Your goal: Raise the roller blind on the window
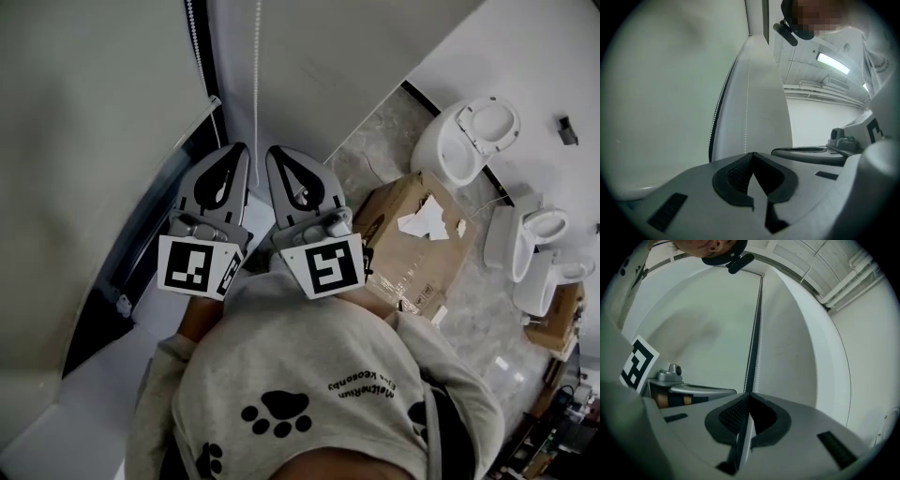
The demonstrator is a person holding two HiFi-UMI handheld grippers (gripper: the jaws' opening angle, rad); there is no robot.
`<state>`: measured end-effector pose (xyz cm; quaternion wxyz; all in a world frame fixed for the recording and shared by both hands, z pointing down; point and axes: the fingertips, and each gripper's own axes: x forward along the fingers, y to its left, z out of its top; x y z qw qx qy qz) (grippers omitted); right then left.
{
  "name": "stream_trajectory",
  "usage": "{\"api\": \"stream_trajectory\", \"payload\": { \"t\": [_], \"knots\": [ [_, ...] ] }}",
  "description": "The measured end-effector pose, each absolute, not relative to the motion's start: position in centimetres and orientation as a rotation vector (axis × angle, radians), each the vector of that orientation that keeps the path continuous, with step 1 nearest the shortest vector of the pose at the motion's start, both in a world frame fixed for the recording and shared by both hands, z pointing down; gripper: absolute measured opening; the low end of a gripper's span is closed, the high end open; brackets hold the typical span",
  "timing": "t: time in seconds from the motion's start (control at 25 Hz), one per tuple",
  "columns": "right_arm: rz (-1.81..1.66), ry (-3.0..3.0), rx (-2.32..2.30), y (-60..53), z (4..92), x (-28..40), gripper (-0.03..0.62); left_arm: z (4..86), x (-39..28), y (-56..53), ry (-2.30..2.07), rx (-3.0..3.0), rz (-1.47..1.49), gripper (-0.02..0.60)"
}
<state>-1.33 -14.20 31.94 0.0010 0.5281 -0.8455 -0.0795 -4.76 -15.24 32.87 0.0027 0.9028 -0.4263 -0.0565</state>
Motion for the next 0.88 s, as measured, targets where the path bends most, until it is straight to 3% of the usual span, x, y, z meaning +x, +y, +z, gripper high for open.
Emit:
{"api": "stream_trajectory", "payload": {
  "t": [0.6,0.72,0.88],
  "knots": [
    [-0.219,-2.676,1.639,-15.4,31.8,-0.5,0.009,31.7,-3.5,-18.4,-1.312,2.854,-0.112,0.013],
    [-0.206,-2.689,1.638,-15.4,31.2,-0.4,0.009,31.0,-3.2,-19.7,-1.275,2.857,-0.093,0.121],
    [-0.195,-2.681,1.642,-15.3,31.7,0.1,0.009,31.5,-3.4,-21.3,-1.288,2.836,-0.075,0.121]
  ]
}}
